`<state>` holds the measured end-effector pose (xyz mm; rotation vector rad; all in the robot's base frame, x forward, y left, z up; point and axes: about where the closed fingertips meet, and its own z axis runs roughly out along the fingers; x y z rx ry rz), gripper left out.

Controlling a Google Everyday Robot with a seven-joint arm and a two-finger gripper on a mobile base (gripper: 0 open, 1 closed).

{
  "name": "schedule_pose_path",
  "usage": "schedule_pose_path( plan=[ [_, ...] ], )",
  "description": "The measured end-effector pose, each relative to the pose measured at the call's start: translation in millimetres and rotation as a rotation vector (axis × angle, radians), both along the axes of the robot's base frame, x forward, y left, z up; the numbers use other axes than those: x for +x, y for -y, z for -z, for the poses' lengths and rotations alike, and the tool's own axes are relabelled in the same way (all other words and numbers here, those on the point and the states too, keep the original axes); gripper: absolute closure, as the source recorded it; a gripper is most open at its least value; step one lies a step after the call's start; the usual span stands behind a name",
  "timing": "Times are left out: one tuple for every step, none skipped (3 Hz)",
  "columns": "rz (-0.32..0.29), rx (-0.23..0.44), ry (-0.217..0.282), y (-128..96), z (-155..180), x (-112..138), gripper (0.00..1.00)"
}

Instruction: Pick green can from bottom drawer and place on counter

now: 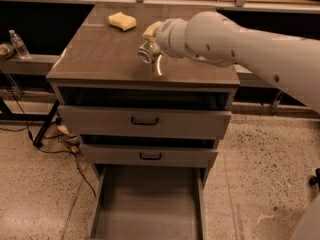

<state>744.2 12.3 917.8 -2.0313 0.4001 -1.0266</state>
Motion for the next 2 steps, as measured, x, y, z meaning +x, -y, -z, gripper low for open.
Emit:
schedule_pose_path(
  plan=[
    [0.016,0.025,0.047,-11.3,3.0,25.9,1.00],
    [0.014,0.026,0.131,-16.7,2.7,34.8,1.00]
  ],
)
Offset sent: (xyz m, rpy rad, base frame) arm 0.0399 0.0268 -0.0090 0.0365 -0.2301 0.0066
